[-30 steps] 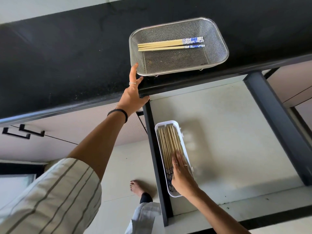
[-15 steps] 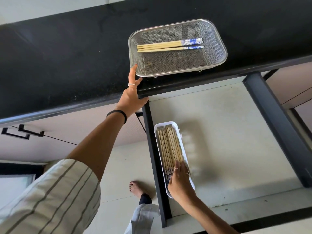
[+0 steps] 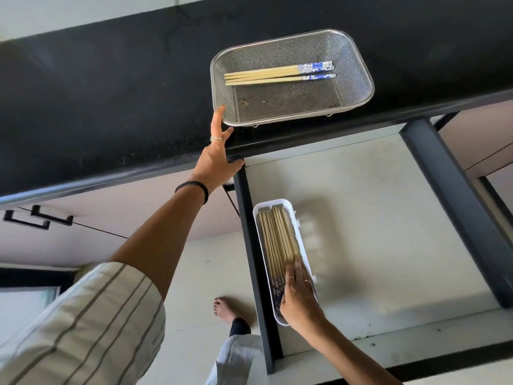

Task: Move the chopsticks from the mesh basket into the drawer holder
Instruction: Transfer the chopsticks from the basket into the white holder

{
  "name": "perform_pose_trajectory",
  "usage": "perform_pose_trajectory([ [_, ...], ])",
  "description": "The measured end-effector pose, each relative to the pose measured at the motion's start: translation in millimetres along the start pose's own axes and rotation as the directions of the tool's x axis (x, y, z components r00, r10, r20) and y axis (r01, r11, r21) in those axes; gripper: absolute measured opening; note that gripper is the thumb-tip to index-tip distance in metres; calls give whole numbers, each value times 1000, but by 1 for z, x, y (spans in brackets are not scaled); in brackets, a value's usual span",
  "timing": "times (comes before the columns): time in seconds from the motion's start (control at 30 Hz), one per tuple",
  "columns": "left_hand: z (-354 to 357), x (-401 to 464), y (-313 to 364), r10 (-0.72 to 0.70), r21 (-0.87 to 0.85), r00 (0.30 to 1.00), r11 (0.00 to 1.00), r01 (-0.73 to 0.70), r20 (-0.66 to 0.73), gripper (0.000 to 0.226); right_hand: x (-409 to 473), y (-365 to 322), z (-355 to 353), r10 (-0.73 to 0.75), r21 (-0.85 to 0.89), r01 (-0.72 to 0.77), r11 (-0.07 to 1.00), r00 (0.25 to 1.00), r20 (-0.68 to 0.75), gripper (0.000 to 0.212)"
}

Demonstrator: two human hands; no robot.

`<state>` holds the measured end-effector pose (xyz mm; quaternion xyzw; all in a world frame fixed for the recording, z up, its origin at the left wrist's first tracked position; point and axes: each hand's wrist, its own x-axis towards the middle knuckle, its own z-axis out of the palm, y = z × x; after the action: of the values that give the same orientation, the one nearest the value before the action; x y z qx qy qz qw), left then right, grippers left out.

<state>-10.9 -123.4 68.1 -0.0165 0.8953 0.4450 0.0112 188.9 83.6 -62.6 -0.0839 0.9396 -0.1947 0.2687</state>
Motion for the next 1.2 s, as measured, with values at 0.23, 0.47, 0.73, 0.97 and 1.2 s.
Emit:
perform_pose_trajectory([
  [0.23, 1, 1, -1, -15, -6, 1000, 1000, 16, 10, 108, -2, -4, 3, 31, -19, -31, 999, 1000, 6, 77],
  [0.47, 0, 0, 0, -16, -21, 1000, 1000, 16, 14, 107, 1, 1, -1, -48, -63, 47, 997, 999, -17, 77],
  [0.73, -1, 0, 0, -8, 13, 1000, 1000, 8, 11, 110, 11, 7, -10, -188, -125, 191, 974, 982, 34, 67],
  [0.97, -3, -1, 0, -7, 21, 1000, 1000, 6, 25, 109, 20, -1, -12, -186, -108, 184, 977, 983, -7, 72],
  [1.2, -2, -1, 1, -17, 33, 999, 999, 16, 30, 108, 15, 7, -8, -240, -167, 240, 956, 970, 20, 63],
])
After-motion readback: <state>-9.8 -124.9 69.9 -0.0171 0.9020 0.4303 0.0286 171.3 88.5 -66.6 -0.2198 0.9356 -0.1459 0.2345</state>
